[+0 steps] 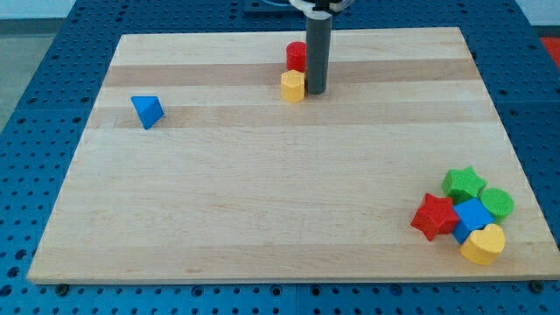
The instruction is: Slide yellow hexagon closer to red circle
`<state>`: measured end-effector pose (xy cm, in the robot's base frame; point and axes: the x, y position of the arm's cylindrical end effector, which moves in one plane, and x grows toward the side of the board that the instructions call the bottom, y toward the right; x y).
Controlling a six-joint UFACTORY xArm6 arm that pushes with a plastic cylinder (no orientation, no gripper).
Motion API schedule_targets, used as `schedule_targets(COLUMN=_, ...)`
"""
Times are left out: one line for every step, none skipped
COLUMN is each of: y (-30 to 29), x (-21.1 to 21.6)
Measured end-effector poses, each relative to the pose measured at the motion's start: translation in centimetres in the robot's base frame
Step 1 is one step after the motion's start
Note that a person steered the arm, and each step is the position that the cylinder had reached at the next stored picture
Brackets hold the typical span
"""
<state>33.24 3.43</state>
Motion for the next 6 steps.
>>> schedule_targets(y=0.0, x=2.0)
schedule_targets(y=-1.0, x=5.6)
schedule_targets(y=-3.4, x=5.8)
schedule_targets(y=-3.5, x=2.4)
schedule_targets(y=-3.5, x=2.4)
schedule_targets(y=-3.5, x=2.4)
